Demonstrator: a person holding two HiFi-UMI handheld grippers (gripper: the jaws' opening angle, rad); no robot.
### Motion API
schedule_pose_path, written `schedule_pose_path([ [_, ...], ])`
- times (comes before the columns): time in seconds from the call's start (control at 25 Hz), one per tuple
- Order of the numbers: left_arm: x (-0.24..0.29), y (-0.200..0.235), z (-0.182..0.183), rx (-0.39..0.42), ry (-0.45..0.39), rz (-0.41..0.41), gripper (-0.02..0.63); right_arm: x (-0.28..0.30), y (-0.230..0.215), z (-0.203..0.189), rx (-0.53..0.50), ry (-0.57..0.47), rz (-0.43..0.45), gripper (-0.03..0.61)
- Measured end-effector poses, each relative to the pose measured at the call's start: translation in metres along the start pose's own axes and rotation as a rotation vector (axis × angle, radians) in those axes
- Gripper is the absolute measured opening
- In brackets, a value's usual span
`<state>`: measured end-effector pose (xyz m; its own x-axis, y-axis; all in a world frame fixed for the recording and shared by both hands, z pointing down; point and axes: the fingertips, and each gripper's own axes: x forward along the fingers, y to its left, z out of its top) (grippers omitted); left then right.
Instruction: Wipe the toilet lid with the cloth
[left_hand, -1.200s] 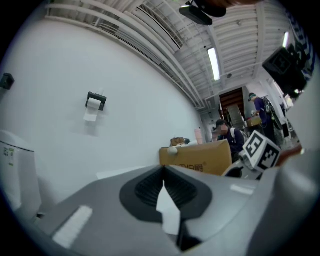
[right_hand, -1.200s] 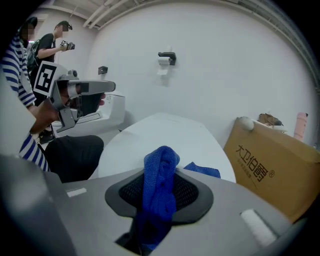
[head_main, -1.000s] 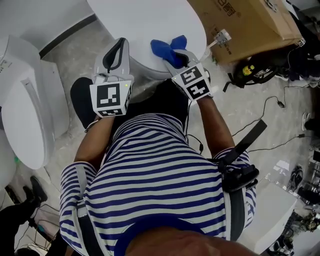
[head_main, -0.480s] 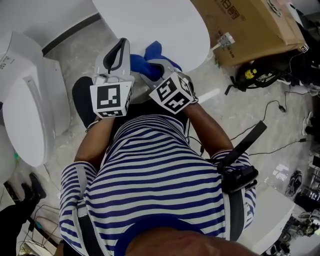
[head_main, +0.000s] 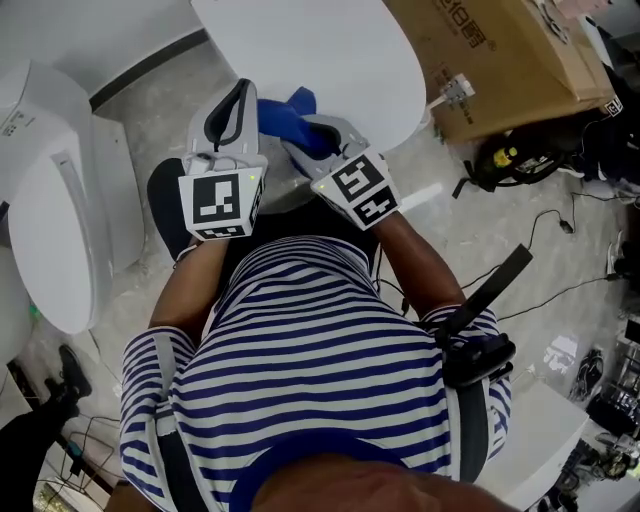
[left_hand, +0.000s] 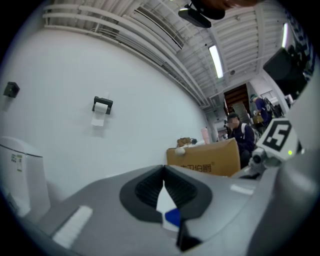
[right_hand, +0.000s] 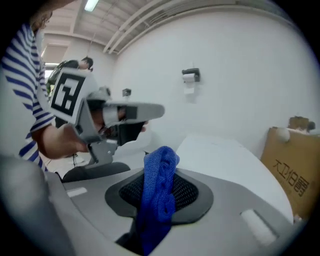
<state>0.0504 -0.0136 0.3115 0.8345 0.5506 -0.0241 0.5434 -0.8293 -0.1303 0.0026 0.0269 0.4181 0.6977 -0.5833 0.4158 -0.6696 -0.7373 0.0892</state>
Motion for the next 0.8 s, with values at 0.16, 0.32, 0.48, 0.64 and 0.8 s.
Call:
schedule_pose_path([
  [0.16,0.014,-0.008,-0.003,-0.012,0.003,-0.021,0.003,-0.031,-0.066,0.025,0.129,-0.158,-0.165,0.121],
  [0.32,0.031,-0.019,0.005,-0.017,-0.018,-0.046,0.003,-0.059,-0.113,0.054,0.15,-0.294,-0.315,0.121],
  [0.48,0.042,-0.023,0.016,-0.021,-0.036,-0.062,0.003,-0.075,-0.133,0.076,0.143,-0.388,-0.405,0.121],
  [0.64,0.048,-0.026,0.018,-0.019,-0.04,-0.068,0.003,-0.078,-0.136,0.08,0.133,-0.419,-0.43,0.12],
  [0.8,0.049,-0.029,0.017,-0.018,-0.04,-0.069,0.003,-0.077,-0.135,0.078,0.13,-0.427,-0.432,0.12],
])
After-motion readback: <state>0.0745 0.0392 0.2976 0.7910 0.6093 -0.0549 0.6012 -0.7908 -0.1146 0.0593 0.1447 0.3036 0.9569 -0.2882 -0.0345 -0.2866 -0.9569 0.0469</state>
